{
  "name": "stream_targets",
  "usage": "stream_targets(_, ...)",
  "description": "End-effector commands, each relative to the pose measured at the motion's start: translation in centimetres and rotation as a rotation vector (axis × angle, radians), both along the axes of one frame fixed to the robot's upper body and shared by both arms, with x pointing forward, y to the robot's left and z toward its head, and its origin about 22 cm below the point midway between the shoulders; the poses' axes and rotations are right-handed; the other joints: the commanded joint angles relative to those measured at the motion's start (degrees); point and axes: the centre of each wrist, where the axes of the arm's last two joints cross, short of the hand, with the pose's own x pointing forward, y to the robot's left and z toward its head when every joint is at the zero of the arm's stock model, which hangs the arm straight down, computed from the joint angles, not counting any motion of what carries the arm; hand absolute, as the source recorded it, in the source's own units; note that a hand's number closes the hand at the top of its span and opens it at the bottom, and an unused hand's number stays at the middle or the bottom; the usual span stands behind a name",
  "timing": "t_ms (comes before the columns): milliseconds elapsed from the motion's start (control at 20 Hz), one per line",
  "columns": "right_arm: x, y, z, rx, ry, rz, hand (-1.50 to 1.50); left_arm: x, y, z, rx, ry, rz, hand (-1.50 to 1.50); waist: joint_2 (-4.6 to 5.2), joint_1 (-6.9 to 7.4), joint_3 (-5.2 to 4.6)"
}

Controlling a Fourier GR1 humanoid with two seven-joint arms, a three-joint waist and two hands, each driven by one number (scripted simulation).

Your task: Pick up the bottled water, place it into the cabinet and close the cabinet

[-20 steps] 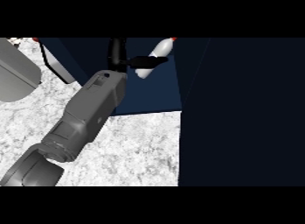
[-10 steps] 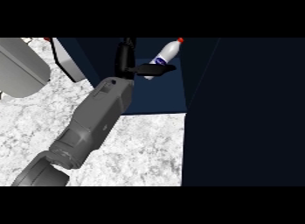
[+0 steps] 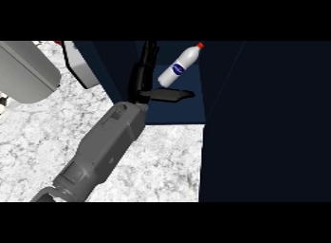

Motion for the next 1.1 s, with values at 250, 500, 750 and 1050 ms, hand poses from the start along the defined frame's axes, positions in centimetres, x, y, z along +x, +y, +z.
stream_targets(250,-0.3,0.2,1.4,-0.026,-0.029,-0.034,-1.50,-6.5,-2.4,-0.8,-0.158,-0.021,-0.184,-1.50,-0.21,0.79,0.03)
stream_targets(500,-0.5,0.8,2.2,-0.074,-0.026,-0.018,-1.50,-8.4,-0.8,-0.5,-0.164,-0.043,-0.245,-1.50,-0.04,0.89,0.02)
stream_targets(750,-0.9,0.5,4.1,-0.133,-0.047,0.127,-1.50,-12.6,0.3,-1.7,-0.198,-0.016,-0.258,1.50,-0.14,1.10,0.02)
stream_targets(1050,-0.6,0.4,3.6,-0.268,0.010,0.318,1.50,-14.4,6.2,-1.1,-0.178,0.021,-0.230,1.50,-0.16,1.37,0.02)
